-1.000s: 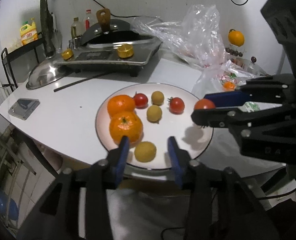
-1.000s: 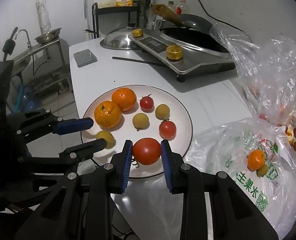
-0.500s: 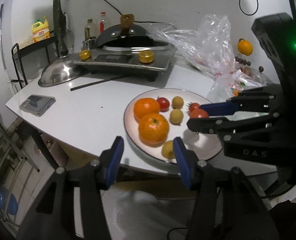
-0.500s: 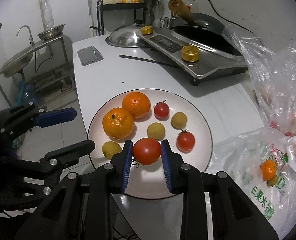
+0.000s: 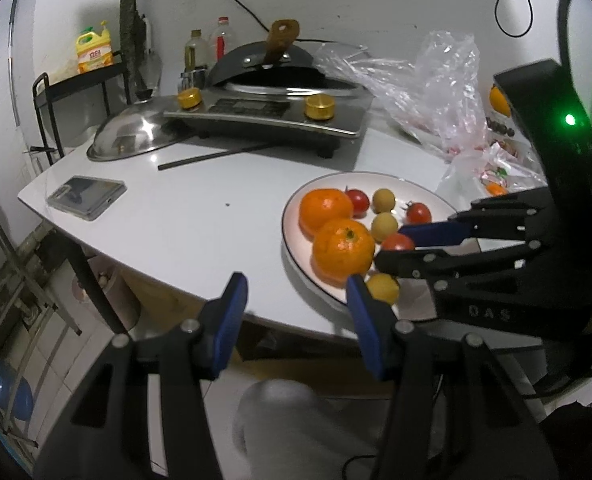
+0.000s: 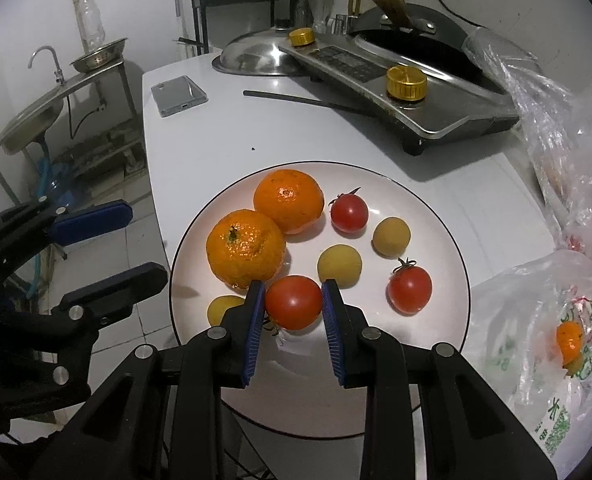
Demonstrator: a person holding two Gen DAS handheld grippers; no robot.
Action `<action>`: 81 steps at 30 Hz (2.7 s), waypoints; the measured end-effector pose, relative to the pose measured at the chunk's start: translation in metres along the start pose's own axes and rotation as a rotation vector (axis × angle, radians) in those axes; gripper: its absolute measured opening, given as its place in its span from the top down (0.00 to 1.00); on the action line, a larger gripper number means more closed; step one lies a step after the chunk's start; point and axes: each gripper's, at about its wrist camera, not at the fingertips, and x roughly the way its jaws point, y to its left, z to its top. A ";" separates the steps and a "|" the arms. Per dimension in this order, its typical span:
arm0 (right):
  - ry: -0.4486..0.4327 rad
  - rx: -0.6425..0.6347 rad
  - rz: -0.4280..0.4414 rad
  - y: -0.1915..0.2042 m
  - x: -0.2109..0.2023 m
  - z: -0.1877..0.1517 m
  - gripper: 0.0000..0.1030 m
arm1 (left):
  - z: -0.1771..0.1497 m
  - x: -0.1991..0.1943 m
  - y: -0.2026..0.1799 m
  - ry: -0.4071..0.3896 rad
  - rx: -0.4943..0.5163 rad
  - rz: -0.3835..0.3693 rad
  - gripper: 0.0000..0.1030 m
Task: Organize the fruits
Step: 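Lower the tomato onto the plate and open the right tool while the left tool releases the yellow fruit, then move both tools back over the mandarin and fruit on the bag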
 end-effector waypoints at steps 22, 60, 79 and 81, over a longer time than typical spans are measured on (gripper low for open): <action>-0.032 0.021 -0.022 -0.005 -0.020 -0.002 0.61 | 0.003 -0.019 -0.015 -0.025 0.030 0.020 0.47; -0.183 0.162 -0.074 -0.098 -0.125 -0.075 0.61 | 0.036 -0.039 -0.147 -0.070 0.179 -0.002 0.36; -0.213 0.229 -0.097 -0.159 -0.148 -0.109 0.61 | 0.050 -0.018 -0.209 -0.048 0.244 -0.031 0.36; -0.214 0.237 -0.097 -0.165 -0.148 -0.113 0.61 | 0.052 -0.015 -0.214 -0.045 0.248 -0.033 0.36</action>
